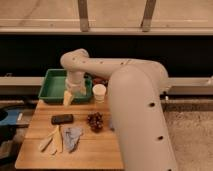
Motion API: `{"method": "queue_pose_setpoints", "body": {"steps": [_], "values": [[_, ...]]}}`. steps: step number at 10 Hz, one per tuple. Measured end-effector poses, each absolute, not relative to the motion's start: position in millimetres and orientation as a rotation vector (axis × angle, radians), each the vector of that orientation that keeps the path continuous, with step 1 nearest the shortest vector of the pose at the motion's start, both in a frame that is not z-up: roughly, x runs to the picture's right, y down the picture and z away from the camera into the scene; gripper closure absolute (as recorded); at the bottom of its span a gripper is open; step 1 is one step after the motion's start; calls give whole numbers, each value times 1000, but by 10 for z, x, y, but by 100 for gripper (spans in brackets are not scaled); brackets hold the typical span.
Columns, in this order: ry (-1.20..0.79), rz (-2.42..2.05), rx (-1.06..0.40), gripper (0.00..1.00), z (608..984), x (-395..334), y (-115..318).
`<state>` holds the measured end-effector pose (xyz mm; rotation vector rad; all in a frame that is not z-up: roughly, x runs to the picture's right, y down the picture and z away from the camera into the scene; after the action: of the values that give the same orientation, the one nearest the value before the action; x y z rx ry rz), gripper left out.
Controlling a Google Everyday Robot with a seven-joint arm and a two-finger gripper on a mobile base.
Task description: Place eraser in metal cup
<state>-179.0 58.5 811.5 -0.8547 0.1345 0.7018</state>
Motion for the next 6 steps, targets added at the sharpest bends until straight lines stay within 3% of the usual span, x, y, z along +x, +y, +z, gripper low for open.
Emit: {"method": "queue_pose_setpoints", "body": {"steps": [6], "values": [[189,672,-866,20,8112,-1717,700]]}}
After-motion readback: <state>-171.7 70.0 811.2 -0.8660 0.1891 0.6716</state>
